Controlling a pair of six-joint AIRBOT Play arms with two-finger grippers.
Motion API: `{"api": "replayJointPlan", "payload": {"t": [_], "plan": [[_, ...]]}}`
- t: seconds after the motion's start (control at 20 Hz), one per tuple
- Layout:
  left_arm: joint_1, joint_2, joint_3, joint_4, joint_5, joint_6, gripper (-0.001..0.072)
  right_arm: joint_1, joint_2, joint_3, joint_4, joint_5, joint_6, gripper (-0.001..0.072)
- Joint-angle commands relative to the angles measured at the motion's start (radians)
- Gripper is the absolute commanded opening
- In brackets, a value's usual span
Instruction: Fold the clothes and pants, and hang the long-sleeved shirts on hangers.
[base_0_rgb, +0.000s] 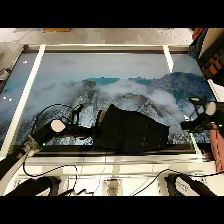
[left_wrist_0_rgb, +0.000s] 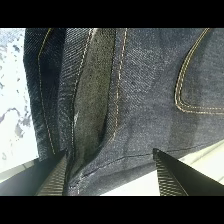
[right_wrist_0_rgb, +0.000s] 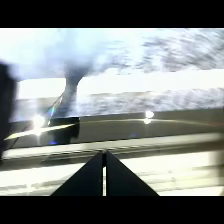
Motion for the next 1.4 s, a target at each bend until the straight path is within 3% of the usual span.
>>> {"api": "replayJointPlan", "payload": {"t": [0.0,0.1,0.15,0.2,0.25,0.4,0.65,0.85,1.1,1.35], "plan": [[0.005,0.003,0.001,0.0,0.0,0.0,0.0609,-0.218,-0.033,-0.015,0.314,0.036,-0.216,0.0039],[0.005,0.002,0.001,0.001,0.0,0.001,0.0609,-0.298,-0.063,-0.077,0.614,0.158,-0.428,0.004],[0.005,0.002,0.0,0.001,0.001,0.001,0.061,-0.31,-0.074,-0.111,0.687,0.15,-0.441,0.0149],[0.005,0.002,0.0,0.0,0.001,0.001,0.0609,-0.31,-0.078,-0.145,0.707,0.107,-0.425,0.046],[0.005,0.002,0.0,0.001,0.001,0.001,0.0609,-0.302,-0.078,-0.181,0.697,0.041,-0.374,0.0702],[0.005,0.002,0.0,0.001,0.001,0.001,0.0609,-0.274,-0.078,-0.27,0.695,-0.085,-0.347,0.0683],[0.005,0.002,0.0,0.001,0.001,0.001,0.0609,-0.175,-0.078,-0.305,0.709,-0.188,-0.347,0.0672],[0.005,0.002,0.0,0.001,0.001,0.0,0.0609,-0.12,-0.114,-0.305,0.705,-0.257,-0.286,0.0667],[0.005,0.002,0.0,0.001,0.0,0.001,0.0609,-0.12,-0.244,-0.305,0.724,-0.175,-0.281,0.0554],[0.005,-0.005,0.0,0.001,0.001,0.001,0.0609,-0.106,-0.311,-0.304,0.963,-0.058,-0.45,0.054]]}}
